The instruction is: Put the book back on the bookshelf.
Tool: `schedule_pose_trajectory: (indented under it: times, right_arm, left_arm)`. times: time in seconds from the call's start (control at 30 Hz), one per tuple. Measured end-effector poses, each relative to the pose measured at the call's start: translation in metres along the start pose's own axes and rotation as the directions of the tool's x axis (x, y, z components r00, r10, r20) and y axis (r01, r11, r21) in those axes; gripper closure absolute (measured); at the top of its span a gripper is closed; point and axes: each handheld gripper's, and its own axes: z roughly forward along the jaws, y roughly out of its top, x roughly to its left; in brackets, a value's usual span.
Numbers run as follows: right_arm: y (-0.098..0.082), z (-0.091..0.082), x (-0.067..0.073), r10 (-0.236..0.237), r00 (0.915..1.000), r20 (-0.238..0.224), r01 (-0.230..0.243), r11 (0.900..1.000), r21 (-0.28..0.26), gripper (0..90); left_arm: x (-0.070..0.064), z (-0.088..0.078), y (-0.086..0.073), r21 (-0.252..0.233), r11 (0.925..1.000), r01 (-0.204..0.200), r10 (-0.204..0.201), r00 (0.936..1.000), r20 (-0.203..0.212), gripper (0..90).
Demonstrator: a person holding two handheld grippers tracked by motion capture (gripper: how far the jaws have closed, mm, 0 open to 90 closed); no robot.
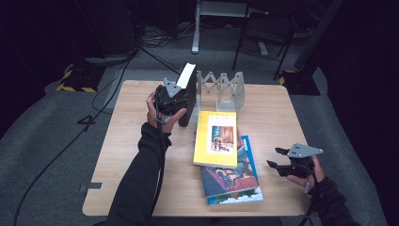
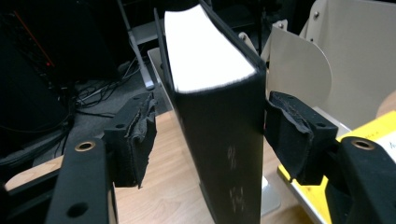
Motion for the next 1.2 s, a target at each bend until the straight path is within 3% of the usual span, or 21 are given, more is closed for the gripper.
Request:
schedule_pose_trajectory:
  times: [0.33,0.47,0.63,0.77,0.8,0.83,0.9,1.03,1.1,1.2]
  right_arm:
    - [0.001,0.002,0.002,0.001,1.0,-0.006,-0.001,1.0,0.004,36.0]
    - [0.002,0.002,0.003,0.002,1.0,-0.003,-0.002,1.0,-0.001,35.4]
    - [0.003,0.002,0.004,0.005,1.0,-0.004,-0.005,1.0,-0.004,34.9]
    - [0.006,0.002,0.005,0.006,0.9999,-0.01,-0.006,1.0,-0.008,34.5]
    - [0.006,0.002,0.006,0.009,0.9999,-0.014,-0.009,1.0,-0.007,34.3]
    - [0.006,0.002,0.006,0.009,0.9999,-0.014,-0.009,1.0,-0.007,34.3]
    - [0.007,0.002,0.006,0.01,0.9997,-0.023,-0.01,1.0,-0.016,34.3]
    - [0.012,0.001,0.009,0.003,0.9997,-0.025,-0.004,1.0,-0.022,34.0]
    - [0.015,0.001,0.011,0.003,0.9996,-0.027,-0.003,1.0,-0.03,33.8]
    - [0.021,0.001,0.015,0.0,0.9995,-0.03,-0.001,0.999,-0.038,33.3]
  left_arm:
    - [0.007,-0.028,-0.023,0.005,1.0,0.0,0.0,0.9977,0.068,31.8]
    - [0.003,-0.036,-0.037,0.028,0.999,-0.034,0.031,0.9943,0.102,31.0]
    - [-0.006,-0.043,-0.057,0.071,0.9945,-0.077,0.065,0.9857,0.156,29.8]
    - [-0.016,-0.048,-0.076,0.116,0.983,-0.142,0.118,0.9741,0.193,28.9]
    - [-0.019,-0.05,-0.082,0.129,0.9783,-0.162,0.133,0.9681,0.213,28.7]
    - [-0.019,-0.05,-0.082,0.129,0.9783,-0.162,0.133,0.9681,0.213,28.5]
    - [-0.024,-0.053,-0.089,0.135,0.9738,-0.183,0.15,0.9626,0.226,28.3]
    - [-0.031,-0.058,-0.101,0.149,0.9704,-0.19,0.145,0.951,0.273,27.4]
    - [-0.036,-0.059,-0.107,0.165,0.9642,-0.207,0.153,0.9438,0.293,27.1]
    - [-0.044,-0.061,-0.116,0.189,0.9518,-0.241,0.169,0.9273,0.334,25.5]
